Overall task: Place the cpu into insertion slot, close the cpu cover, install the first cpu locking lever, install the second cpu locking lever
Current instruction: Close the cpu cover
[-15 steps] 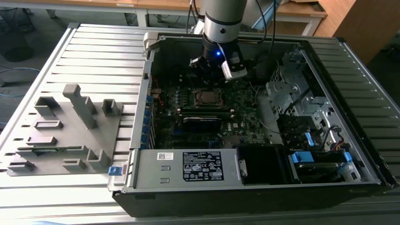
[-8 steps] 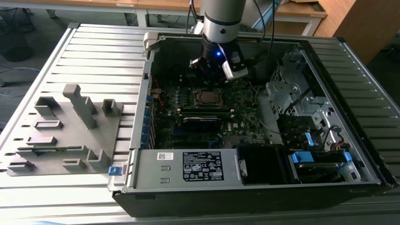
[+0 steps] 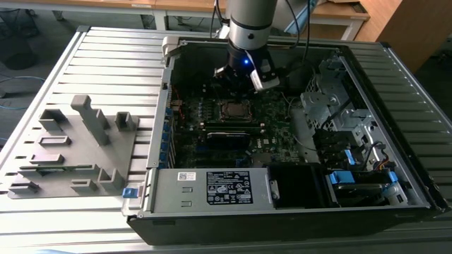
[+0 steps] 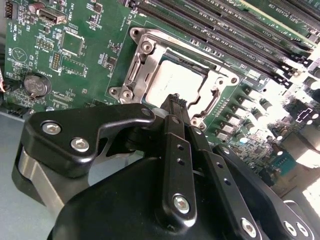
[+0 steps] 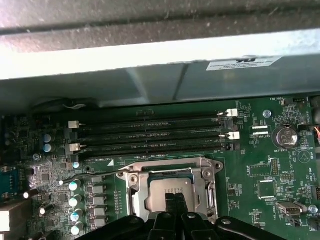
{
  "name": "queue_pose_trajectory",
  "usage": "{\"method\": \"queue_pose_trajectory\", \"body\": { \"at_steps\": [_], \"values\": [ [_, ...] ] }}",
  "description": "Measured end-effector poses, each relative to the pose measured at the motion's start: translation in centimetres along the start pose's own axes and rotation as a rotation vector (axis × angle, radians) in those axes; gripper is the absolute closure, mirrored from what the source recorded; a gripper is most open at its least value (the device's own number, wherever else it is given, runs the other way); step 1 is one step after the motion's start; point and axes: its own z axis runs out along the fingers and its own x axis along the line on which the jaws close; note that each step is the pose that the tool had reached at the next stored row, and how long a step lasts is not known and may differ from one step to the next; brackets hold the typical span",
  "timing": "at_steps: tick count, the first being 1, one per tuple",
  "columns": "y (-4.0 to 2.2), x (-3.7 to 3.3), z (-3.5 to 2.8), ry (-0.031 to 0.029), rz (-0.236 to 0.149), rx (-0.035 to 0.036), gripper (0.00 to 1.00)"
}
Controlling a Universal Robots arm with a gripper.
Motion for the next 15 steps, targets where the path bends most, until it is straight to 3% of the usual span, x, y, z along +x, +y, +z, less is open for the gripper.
{"method": "queue_pose_trajectory", "body": {
  "at_steps": [7, 15],
  "values": [
    [-0.12, 0.10, 0.34, -0.0017, 0.001, 0.0004, 0.89],
    [-0.40, 1.68, 0.46, -0.0027, 0.001, 0.0001, 0.89]
  ]
}}
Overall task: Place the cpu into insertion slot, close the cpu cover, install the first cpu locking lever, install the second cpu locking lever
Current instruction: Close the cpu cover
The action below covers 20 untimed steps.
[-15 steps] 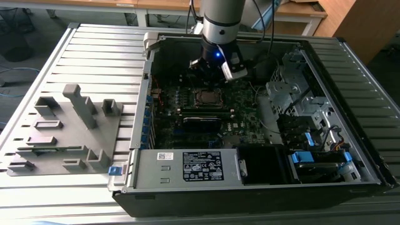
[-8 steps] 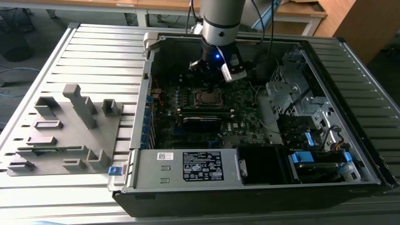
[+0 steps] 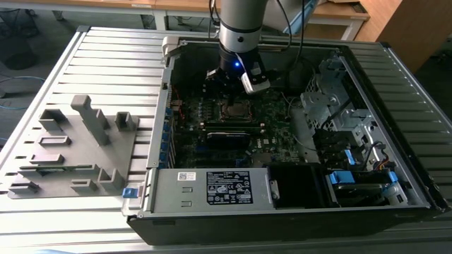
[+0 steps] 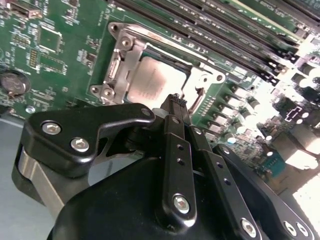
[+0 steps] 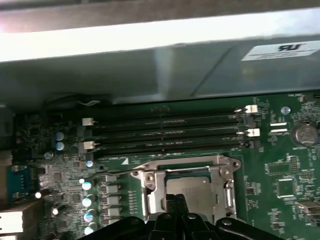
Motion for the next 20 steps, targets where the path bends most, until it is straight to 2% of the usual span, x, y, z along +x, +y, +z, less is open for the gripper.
{"method": "queue_pose_trajectory", "body": {
  "at_steps": [6, 11, 14, 20],
  "values": [
    [-0.03, 0.12, 0.00, 0.0001, 0.000, 0.0000, 0.89],
    [-0.67, 0.06, -0.02, 0.0000, 0.000, 0.0000, 0.89],
    [-1.03, 0.27, 0.05, -0.0010, 0.000, -0.0002, 0.89],
    [-1.21, 1.06, 0.82, -0.0025, 0.000, -0.0003, 0.89]
  ]
}}
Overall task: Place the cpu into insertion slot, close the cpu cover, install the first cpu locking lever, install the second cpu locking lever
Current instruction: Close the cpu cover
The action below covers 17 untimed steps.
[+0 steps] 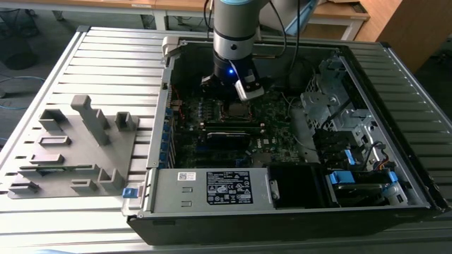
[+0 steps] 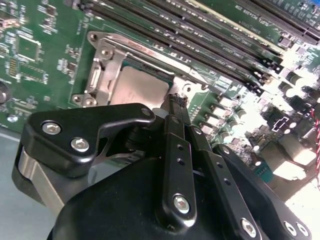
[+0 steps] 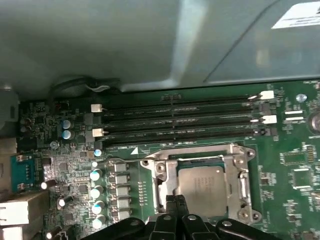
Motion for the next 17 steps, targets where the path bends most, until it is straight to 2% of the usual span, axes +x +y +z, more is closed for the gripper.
{"method": "queue_pose_trajectory", "body": {
  "at_steps": [4, 7, 11, 14, 17],
  "values": [
    [-0.05, 0.44, 0.26, -0.0006, 0.000, -0.0003, 0.89],
    [-0.08, 0.52, 0.63, -0.0008, 0.000, -0.0002, 0.89],
    [-0.06, 0.60, 0.71, -0.0008, 0.000, -0.0011, 0.89],
    [0.00, 0.62, 0.74, -0.0006, 0.000, -0.0043, 0.89],
    [0.07, 0.64, 0.76, 0.0001, 0.000, -0.0112, 0.89]
  ]
}}
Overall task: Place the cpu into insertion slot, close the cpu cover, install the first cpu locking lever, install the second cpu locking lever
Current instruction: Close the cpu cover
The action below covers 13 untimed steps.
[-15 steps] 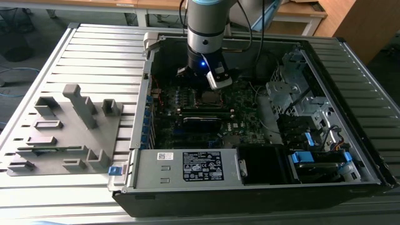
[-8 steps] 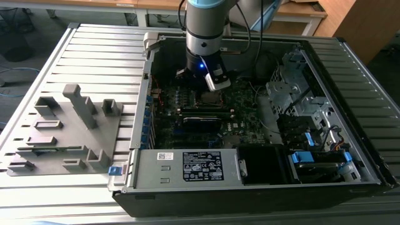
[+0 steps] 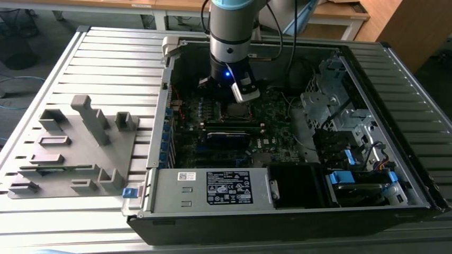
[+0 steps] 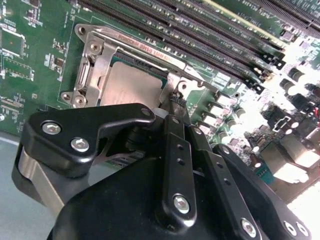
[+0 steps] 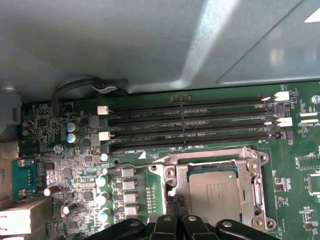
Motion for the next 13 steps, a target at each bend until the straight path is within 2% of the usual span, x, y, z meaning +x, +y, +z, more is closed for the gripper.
{"method": "queue_pose_trajectory", "body": {
  "at_steps": [3, 8, 13],
  "values": [
    [0.01, 0.01, 0.04, 0.0004, 0.000, -0.0060, 0.89],
    [-0.04, 0.13, 0.38, 0.0004, 0.000, -0.0075, 0.89],
    [-0.02, 0.13, 0.44, -0.0001, 0.000, -0.0095, 0.89]
  ]
}}
